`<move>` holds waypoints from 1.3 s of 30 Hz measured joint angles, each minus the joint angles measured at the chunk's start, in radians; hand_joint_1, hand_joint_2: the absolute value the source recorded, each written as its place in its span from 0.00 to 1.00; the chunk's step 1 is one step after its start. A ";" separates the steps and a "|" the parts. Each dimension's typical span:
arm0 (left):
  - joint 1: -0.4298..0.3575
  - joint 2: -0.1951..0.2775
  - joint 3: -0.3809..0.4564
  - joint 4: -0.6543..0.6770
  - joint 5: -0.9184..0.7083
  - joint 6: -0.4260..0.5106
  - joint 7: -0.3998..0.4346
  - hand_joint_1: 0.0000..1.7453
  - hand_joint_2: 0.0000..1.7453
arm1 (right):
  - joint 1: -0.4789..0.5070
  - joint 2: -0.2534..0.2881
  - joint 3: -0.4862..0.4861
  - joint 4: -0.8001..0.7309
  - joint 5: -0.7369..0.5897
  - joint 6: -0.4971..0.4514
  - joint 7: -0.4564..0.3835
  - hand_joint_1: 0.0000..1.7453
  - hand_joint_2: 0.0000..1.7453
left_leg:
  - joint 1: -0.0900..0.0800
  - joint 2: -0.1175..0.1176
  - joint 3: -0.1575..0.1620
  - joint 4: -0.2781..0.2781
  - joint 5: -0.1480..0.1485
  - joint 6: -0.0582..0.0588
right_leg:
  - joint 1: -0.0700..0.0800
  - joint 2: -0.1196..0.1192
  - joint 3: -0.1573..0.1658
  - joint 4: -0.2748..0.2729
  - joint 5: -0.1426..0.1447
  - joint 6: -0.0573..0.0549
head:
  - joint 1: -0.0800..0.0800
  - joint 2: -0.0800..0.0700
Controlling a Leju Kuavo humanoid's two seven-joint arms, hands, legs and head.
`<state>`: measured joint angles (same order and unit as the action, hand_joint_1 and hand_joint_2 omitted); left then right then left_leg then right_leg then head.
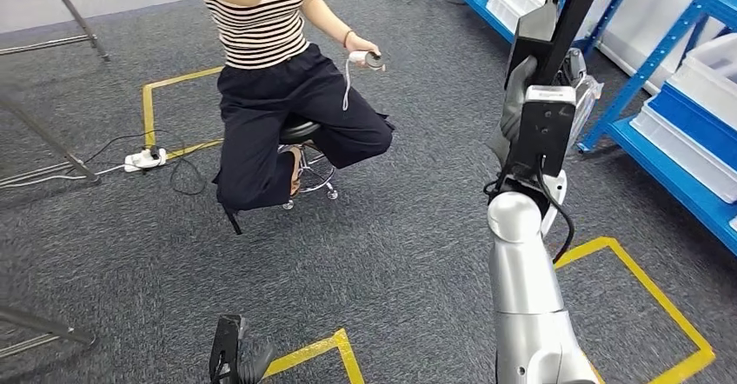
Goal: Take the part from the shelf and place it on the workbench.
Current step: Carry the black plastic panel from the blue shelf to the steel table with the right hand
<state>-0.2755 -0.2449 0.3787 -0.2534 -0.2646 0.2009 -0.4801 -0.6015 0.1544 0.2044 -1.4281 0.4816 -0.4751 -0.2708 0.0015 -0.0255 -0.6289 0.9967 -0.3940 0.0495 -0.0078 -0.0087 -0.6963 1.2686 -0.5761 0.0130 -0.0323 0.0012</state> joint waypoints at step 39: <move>-0.040 0.014 -0.044 -0.004 0.018 -0.059 0.039 0.00 1.00 | -0.628 0.169 0.253 0.661 -0.071 -0.141 0.235 1.00 1.00 | 0.005 -0.088 -0.039 0.022 0.013 -0.028 | -0.005 0.047 0.078 -0.236 0.133 0.024 | 0.000 0.000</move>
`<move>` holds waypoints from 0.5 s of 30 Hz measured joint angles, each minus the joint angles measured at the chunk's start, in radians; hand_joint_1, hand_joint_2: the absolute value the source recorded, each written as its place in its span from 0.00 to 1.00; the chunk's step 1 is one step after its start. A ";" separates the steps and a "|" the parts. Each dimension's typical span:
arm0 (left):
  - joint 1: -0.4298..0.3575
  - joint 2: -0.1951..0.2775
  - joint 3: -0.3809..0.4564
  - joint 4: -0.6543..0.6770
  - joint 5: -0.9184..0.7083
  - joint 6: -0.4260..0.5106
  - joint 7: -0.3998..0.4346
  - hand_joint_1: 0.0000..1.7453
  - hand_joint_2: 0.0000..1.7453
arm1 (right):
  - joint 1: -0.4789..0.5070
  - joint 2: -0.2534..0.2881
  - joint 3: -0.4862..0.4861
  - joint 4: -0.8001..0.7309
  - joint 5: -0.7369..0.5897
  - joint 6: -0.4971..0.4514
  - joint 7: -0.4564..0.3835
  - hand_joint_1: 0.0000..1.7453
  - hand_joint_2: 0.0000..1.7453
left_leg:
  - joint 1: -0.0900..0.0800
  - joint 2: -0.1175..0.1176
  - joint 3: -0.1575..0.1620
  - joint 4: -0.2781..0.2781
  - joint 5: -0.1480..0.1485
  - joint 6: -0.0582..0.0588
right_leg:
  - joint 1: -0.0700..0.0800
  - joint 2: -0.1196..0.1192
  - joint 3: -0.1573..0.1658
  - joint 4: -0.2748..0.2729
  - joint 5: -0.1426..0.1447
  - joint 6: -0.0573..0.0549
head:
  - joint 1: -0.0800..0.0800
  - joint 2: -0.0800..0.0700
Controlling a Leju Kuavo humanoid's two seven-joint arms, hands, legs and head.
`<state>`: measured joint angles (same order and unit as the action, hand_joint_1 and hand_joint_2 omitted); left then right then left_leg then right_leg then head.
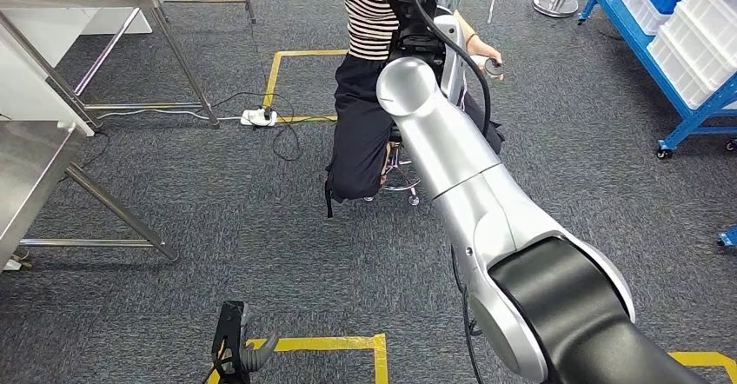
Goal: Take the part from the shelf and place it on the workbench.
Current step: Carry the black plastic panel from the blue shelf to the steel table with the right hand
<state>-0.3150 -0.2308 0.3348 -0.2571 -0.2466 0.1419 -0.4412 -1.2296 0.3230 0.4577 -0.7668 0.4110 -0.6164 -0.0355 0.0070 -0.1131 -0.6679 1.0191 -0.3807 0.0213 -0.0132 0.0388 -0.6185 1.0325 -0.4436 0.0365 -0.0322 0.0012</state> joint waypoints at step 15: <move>-0.025 0.003 -0.015 -0.002 -0.020 -0.015 0.004 0.00 1.00 | -0.069 0.000 -0.011 0.122 -0.060 -0.003 -0.035 1.00 1.00 | -0.008 0.177 -0.002 0.012 -0.013 -0.011 | 0.023 -0.112 0.013 -0.006 -0.011 -0.030 | -0.015 0.000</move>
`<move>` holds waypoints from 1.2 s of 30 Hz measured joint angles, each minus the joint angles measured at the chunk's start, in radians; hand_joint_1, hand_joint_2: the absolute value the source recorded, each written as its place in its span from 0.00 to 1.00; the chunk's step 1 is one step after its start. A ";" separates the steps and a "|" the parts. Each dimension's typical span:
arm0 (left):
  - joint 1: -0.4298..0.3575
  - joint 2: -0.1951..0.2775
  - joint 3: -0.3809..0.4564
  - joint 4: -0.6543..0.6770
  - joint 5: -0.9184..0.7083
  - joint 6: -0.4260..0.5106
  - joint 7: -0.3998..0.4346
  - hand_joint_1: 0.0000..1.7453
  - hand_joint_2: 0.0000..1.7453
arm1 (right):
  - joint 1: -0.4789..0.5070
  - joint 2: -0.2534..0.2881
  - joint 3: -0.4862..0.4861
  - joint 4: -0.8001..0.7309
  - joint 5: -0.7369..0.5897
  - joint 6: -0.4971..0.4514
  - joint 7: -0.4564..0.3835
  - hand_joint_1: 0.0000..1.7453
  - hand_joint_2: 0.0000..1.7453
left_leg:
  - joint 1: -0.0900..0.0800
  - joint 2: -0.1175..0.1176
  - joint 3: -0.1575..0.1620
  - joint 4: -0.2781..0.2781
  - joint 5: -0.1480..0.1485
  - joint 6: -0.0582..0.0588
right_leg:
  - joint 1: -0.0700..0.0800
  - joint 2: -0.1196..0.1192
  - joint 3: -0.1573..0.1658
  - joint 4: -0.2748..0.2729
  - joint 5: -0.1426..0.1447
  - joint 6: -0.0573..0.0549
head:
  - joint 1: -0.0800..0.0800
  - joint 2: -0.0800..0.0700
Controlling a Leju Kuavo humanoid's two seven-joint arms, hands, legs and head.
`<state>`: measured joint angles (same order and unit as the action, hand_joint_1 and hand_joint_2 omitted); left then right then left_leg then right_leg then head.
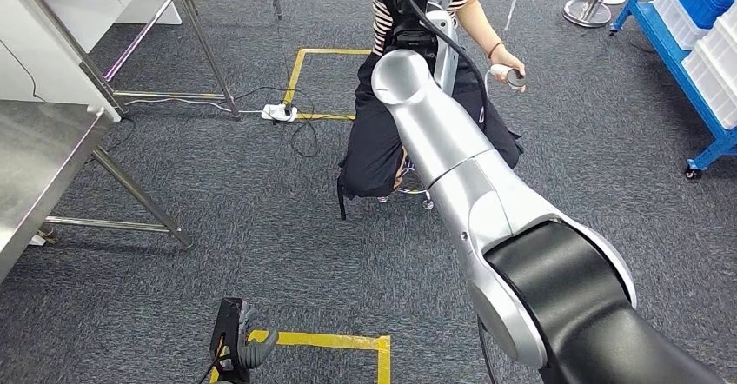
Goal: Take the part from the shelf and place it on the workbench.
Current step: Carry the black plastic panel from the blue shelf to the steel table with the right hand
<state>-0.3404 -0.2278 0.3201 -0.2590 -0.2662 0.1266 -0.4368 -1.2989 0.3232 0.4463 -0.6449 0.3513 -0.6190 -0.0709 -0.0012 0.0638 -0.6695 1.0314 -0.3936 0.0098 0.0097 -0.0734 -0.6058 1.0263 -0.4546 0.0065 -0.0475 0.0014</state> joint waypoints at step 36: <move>-0.015 -0.032 -0.041 -0.004 -0.060 -0.015 0.011 0.00 1.00 | 0.218 -0.014 -0.126 -0.212 0.383 0.023 0.035 1.00 1.00 | 0.010 -0.062 0.011 -0.010 0.005 0.033 | -0.010 0.022 -0.035 0.077 -0.042 0.019 | 0.010 0.000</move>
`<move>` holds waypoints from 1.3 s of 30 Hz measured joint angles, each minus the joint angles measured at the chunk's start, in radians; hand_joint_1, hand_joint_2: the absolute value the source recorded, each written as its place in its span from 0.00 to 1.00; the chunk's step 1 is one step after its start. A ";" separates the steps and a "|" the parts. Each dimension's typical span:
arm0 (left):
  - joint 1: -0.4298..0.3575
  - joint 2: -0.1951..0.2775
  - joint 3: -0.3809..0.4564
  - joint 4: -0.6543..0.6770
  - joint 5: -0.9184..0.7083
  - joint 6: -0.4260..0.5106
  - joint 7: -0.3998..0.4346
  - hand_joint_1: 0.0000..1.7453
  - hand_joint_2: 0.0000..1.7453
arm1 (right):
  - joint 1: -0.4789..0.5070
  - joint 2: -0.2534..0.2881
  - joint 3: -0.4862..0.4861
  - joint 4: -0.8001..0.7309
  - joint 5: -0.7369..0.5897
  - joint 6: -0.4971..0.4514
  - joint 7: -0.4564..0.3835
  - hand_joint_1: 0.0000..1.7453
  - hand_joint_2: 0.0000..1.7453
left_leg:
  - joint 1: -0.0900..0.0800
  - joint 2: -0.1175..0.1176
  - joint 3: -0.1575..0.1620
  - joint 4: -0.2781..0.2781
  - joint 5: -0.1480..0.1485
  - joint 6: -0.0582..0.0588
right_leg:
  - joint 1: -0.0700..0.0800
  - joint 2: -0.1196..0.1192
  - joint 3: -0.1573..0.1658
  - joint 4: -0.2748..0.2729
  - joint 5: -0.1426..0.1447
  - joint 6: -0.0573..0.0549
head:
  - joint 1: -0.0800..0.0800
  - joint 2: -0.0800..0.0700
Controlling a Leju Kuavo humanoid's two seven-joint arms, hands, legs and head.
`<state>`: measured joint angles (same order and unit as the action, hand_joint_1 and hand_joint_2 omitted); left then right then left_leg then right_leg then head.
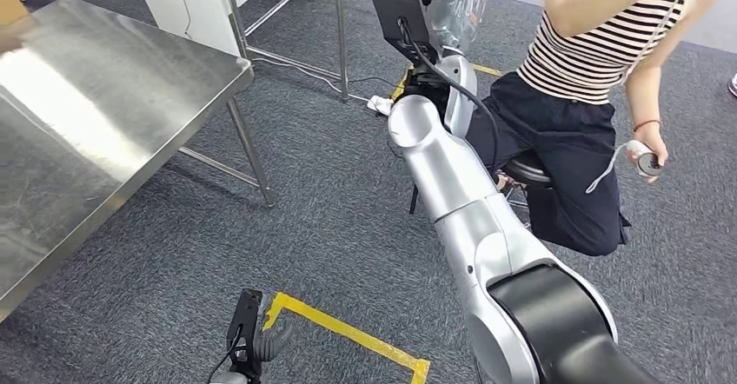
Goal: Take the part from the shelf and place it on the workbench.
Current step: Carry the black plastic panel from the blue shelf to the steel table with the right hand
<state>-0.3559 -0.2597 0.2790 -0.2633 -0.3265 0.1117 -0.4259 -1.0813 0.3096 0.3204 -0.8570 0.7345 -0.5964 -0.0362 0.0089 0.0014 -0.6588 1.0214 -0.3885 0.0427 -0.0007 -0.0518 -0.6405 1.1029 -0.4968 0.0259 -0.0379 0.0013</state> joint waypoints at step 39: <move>0.032 -0.010 0.004 0.000 0.035 0.026 -0.022 0.00 1.00 | 0.128 -0.015 -0.100 -0.198 0.017 0.112 -0.048 1.00 1.00 | -0.001 -0.099 0.010 -0.007 0.000 0.001 | -0.025 0.093 0.002 -0.032 0.042 0.029 | 0.009 0.000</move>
<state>-0.3239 -0.2698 0.2827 -0.2632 -0.2917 0.1381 -0.4475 -0.9532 0.2950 0.2207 -1.0548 0.7516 -0.4844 -0.0843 0.0083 -0.0979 -0.6483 1.0145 -0.3886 0.0434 -0.0255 0.0412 -0.6389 1.0713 -0.4553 0.0547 -0.0289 0.0015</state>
